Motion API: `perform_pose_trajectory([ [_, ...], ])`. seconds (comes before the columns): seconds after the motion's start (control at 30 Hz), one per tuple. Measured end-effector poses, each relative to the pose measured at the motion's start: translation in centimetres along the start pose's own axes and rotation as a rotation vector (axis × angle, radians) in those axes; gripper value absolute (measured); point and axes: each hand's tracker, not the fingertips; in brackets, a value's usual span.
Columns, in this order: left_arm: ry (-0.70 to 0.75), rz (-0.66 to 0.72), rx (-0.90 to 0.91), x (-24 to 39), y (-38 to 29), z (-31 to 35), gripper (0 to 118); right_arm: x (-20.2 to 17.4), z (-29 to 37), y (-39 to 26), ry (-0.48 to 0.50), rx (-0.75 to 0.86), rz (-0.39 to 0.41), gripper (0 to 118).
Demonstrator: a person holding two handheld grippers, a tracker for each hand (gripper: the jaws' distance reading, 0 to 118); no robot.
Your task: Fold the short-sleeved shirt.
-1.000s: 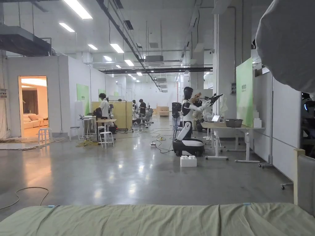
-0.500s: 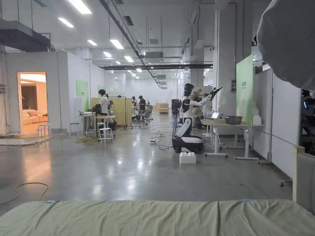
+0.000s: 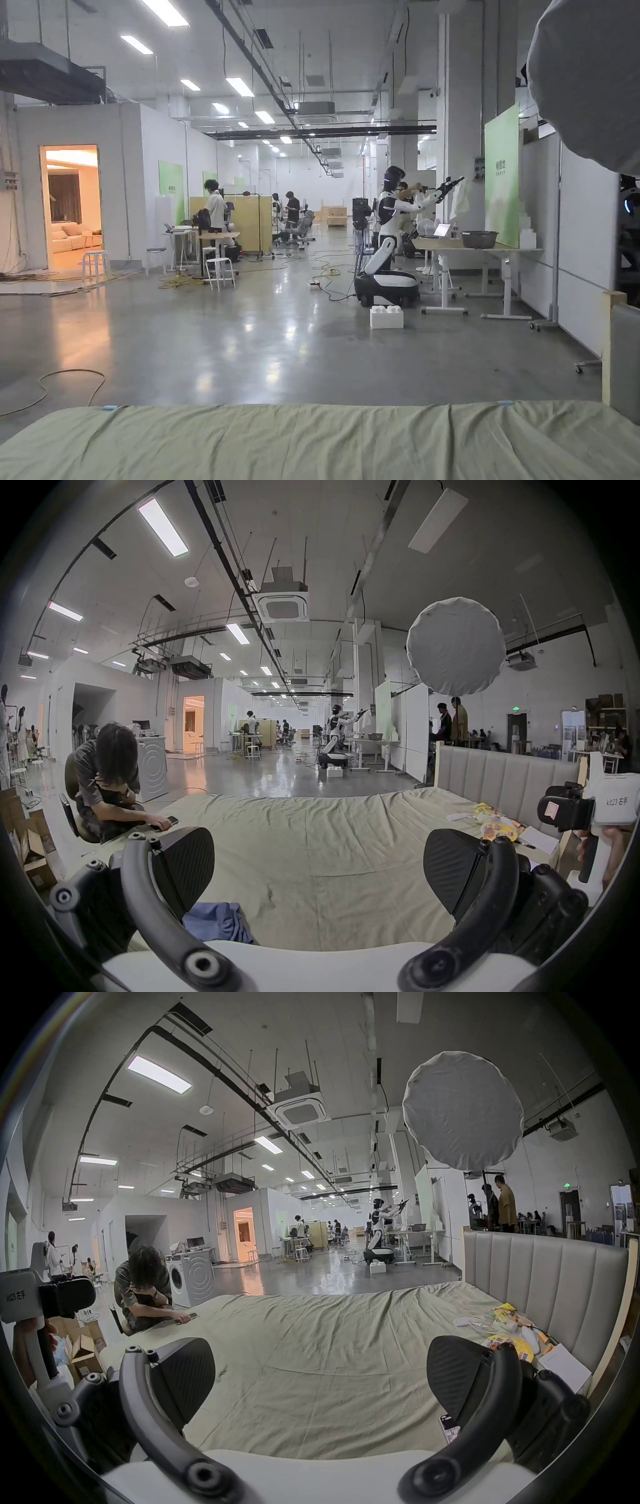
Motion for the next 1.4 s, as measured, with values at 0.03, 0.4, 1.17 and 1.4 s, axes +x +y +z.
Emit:
perform_pose_trajectory([
  [0.03, 0.003, -0.008, 0.0, 0.1, 0.1, 0.0, 118, 0.0, 0.0, 0.1, 0.001, 0.002, -0.001, 118],
  [0.4, 0.025, -0.027, 0.027, 0.6, 0.2, 0.3, 118, 0.4, 0.1, 0.4, -0.002, 0.022, -0.01, 118],
  [1.17, 0.006, -0.005, 0.02, 0.2, 0.0, 0.2, 118, 0.5, -0.1, 2.2, -0.048, -0.051, -0.172, 118],
  [1.4, 0.006, 0.033, 0.009, 0.2, -0.1, 0.0, 118, -0.2, -1.2, 3.9, -0.174, -0.25, -0.445, 118],
])
